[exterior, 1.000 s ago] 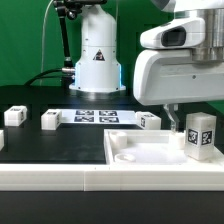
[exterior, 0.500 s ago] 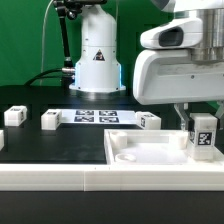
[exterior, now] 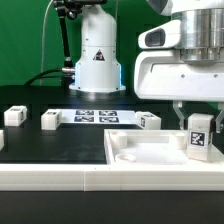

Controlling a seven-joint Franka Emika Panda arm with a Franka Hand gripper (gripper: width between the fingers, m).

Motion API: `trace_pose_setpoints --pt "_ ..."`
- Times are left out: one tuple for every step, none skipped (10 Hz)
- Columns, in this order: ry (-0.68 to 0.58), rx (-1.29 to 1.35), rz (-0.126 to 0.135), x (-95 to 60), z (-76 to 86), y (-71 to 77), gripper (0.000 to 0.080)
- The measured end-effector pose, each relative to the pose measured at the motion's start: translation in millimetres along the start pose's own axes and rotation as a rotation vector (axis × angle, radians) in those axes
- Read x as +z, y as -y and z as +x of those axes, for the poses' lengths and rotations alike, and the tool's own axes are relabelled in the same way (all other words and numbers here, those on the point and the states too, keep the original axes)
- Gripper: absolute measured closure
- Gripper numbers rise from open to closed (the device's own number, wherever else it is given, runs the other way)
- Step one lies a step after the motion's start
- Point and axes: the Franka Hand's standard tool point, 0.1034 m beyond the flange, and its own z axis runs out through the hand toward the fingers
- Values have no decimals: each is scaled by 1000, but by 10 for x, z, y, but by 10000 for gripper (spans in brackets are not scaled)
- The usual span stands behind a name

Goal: Assemble one leg

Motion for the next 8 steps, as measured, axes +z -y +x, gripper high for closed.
trace_pose_setpoints --pt "-2 149 -2 5 -15 6 509" --pt "2 284 1 6 -14 8 509" --pt "8 377 4 6 -10 6 509" --pt "15 398 9 3 16 -10 509" --pt "24 436 14 4 17 -11 509" --pt "27 433 16 5 6 -4 401" --pt "27 387 17 6 8 -5 401" --pt "25 315 20 4 18 -7 232"
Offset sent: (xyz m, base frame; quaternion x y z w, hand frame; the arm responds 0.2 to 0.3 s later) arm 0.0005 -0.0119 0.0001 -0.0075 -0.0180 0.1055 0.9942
